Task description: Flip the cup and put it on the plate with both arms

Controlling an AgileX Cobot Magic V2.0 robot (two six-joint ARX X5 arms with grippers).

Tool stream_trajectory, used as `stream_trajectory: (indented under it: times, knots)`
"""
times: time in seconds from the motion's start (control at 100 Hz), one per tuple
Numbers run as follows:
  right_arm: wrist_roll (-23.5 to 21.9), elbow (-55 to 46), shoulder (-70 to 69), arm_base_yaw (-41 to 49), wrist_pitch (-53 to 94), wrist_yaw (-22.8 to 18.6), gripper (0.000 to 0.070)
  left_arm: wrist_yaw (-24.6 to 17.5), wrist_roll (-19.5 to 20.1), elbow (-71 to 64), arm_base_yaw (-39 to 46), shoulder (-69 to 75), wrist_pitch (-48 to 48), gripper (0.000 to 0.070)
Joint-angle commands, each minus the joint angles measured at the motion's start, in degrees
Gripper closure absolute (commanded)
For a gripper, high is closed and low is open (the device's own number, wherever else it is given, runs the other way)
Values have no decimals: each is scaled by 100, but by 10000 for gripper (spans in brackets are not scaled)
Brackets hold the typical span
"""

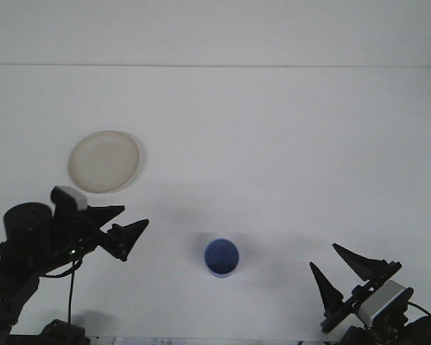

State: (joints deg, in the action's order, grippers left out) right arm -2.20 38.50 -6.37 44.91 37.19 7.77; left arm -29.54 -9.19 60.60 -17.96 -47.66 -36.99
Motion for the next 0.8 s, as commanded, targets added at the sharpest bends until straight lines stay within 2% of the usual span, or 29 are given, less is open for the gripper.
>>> stream_trajectory:
  times: [0.0,0.07,0.22,0.3,0.51,0.79]
  knots:
    - [-35,17,-2,46,-20,24,292,-44,267,317,-518,-518,-127,161]
    - [-35,17,-2,46,0,24,292,94,302,623,-1099,-1086,-337,161]
    - [-37,17,-2,46,61,24,292,866,402,1204,-2122,-2269,-787,161]
    - [-37,17,-2,46,63,22,292,1117,411,1436,-2459,-2833,-946,161]
    - [-37,17,-2,46,57,22,292,1235,492,1596,-2839,-3862,-863,161]
    - [-39,15,-2,46,59,22,292,1812,726,1596,-3034,-4531,-647,162]
